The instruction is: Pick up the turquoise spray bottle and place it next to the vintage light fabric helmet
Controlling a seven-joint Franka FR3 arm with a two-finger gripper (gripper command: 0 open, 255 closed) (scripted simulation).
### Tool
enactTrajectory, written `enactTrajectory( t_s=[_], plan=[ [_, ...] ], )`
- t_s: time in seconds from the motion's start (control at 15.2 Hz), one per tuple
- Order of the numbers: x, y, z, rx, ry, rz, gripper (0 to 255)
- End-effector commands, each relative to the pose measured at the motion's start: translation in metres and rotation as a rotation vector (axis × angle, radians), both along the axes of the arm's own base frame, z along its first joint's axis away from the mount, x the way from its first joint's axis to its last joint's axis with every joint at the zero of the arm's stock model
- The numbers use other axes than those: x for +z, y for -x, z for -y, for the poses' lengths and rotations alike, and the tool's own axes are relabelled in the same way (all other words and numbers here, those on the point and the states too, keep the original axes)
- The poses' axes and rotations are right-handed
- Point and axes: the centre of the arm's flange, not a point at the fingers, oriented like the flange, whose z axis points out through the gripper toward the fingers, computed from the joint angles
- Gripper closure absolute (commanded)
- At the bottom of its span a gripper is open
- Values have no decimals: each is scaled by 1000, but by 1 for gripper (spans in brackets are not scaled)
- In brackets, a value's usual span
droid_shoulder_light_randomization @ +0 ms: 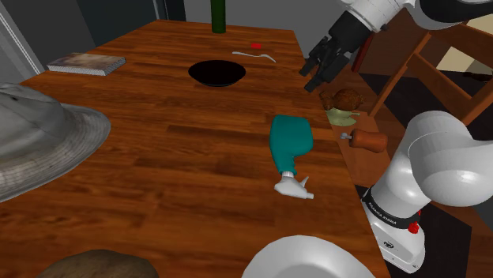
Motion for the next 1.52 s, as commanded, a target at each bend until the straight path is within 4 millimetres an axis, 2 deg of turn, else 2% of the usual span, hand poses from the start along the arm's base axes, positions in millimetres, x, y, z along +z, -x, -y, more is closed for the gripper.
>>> enactTrajectory(
  t_s=[0.0,0.07,0.13,0.73,0.79,1.12,1.45],
  plan=[
    [0,0,0,0,0,0,0],
    [0,0,0,0,0,0,0],
    [0,0,0,0,0,0,255],
    [0,0,0,0,0,0,255],
    [0,0,0,0,0,0,0],
    [1,-21,-71,421,181,6,0],
    [-11,-12,-143,841,363,11,0]
  ],
)
